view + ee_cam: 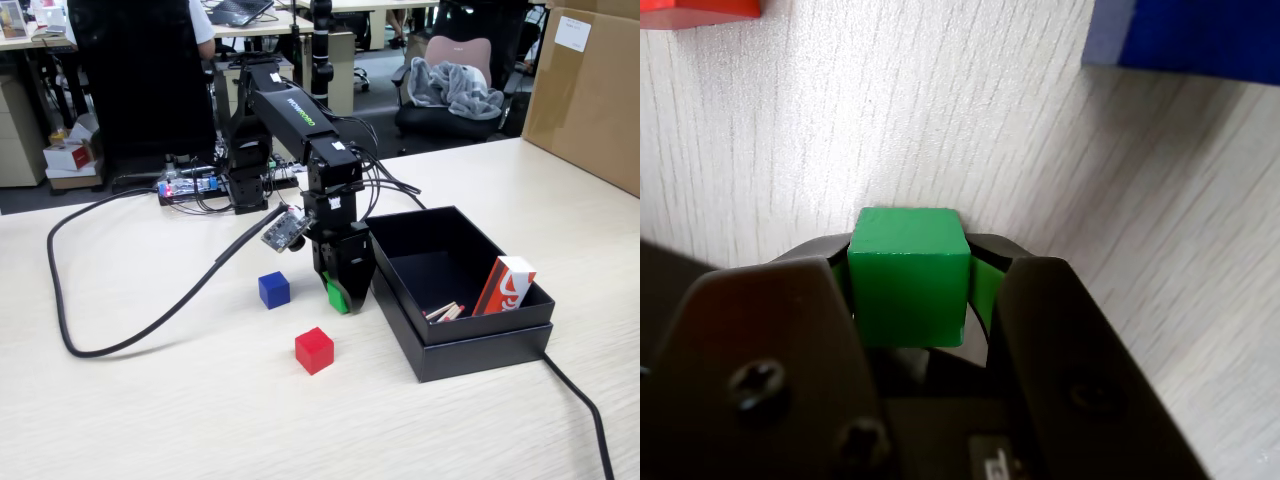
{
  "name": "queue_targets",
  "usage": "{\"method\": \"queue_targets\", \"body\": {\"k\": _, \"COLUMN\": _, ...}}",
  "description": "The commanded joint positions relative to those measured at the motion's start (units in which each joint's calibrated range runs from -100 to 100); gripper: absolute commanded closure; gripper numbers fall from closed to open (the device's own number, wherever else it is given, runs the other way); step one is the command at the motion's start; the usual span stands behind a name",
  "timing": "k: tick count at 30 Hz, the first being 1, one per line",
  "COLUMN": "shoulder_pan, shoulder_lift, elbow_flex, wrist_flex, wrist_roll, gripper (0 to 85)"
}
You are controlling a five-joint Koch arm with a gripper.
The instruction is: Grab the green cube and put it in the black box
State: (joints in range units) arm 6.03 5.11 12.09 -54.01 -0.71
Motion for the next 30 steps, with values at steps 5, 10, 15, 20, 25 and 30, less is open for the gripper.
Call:
{"method": "queue_targets", "body": {"k": 5, "shoulder_pan": 2.15, "shoulder_lift": -26.28, "elbow_flex": 2.59, "wrist_flex": -0.90, "wrist_roll": 0.05, "gripper": 84.6}}
{"method": "queue_targets", "body": {"k": 10, "shoulder_pan": 8.55, "shoulder_lift": -33.28, "elbow_flex": 5.77, "wrist_flex": -3.14, "wrist_roll": 2.34, "gripper": 84.6}}
{"method": "queue_targets", "body": {"k": 15, "shoulder_pan": 12.70, "shoulder_lift": -23.87, "elbow_flex": 10.30, "wrist_flex": -3.14, "wrist_roll": 4.40, "gripper": 84.6}}
{"method": "queue_targets", "body": {"k": 20, "shoulder_pan": 13.14, "shoulder_lift": -15.84, "elbow_flex": 11.66, "wrist_flex": -3.14, "wrist_roll": 4.98, "gripper": 84.6}}
{"method": "queue_targets", "body": {"k": 25, "shoulder_pan": 12.01, "shoulder_lift": -6.20, "elbow_flex": 9.94, "wrist_flex": -3.06, "wrist_roll": 5.42, "gripper": 84.6}}
{"method": "queue_targets", "body": {"k": 30, "shoulder_pan": 10.94, "shoulder_lift": -2.42, "elbow_flex": 8.39, "wrist_flex": -3.06, "wrist_roll": 5.42, "gripper": 84.3}}
